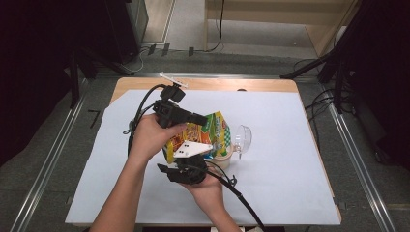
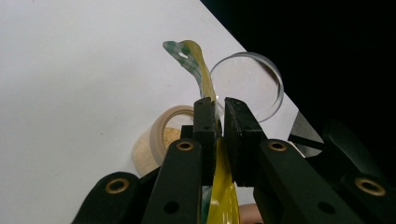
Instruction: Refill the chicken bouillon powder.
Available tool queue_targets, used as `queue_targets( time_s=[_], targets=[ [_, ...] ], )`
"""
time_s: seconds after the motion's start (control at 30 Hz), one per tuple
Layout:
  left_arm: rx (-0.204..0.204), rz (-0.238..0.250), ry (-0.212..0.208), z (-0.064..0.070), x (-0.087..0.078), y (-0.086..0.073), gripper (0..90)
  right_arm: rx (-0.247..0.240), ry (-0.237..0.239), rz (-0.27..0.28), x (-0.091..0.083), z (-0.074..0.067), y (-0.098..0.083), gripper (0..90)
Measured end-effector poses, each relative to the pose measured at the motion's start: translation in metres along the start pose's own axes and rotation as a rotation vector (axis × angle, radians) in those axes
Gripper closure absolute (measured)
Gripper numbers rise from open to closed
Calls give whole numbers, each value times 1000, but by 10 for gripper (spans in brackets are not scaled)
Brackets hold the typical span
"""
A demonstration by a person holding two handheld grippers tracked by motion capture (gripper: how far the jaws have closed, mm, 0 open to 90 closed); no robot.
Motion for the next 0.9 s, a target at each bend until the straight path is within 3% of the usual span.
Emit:
queue_targets(
  time_s=[0.17,0.53,0.7,0.9],
  targets=[
    [-24,-24,-17,-2,1,-4,836,-40,11,-16,2,0,-2,613],
    [-5,-97,-13,-5,18,-7,833,-80,20,-53,5,0,-9,621],
    [-27,-114,-73,-8,24,-10,832,-80,18,-69,7,3,-12,618],
    [-26,-130,-75,-9,25,-12,846,-85,28,-82,9,5,-14,617]
  ],
)
Point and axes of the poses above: each handheld gripper's, and its own axes: x roughly forward along the jaws, y roughly out of its top, z roughly to its right, the point moved 4 cm from there along x, roughly forward along the jaws, and after that the axes turned 11 degrees about x, right-handed, at the moved point
